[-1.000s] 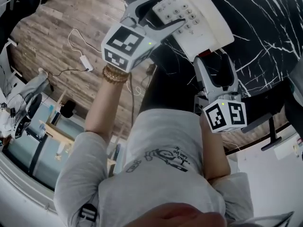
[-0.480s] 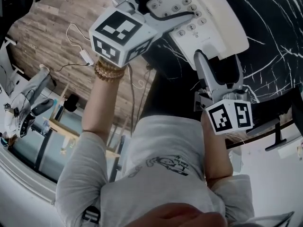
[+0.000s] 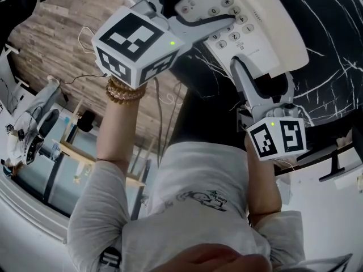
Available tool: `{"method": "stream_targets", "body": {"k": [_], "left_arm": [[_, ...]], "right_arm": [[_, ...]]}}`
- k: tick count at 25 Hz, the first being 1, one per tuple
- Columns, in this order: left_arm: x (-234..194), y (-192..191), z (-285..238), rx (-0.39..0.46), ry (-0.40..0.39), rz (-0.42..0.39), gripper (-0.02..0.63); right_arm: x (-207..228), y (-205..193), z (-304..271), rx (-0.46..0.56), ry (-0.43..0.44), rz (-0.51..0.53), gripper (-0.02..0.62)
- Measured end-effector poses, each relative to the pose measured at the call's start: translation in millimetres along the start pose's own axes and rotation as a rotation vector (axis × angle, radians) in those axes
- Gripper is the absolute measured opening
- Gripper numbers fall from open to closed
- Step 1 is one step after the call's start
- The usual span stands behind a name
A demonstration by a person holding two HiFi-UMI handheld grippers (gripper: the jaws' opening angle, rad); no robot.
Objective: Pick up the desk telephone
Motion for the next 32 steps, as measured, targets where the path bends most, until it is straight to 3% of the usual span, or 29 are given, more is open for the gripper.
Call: {"method": "stream_targets", "body": {"k": [13, 32], "left_arm": [[20, 17, 24, 0.036, 0.060, -0.011, 0.354], [118, 120, 126, 0.227, 0.247, -0.042, 0.356]], "right_arm": [[-13, 17, 20, -0.016, 0.056, 0.035, 0.414], [-83, 122, 119, 0.048, 0.146, 0.181, 0.414]]}}
Point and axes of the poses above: the fingertips, and each gripper's own axes: z backward along the fingers, x to its right, y out of its top, the point moved 3 cm from there along z, backward along the fingers, and after that the axes turned 3 degrees about z, right-handed, at the moved point
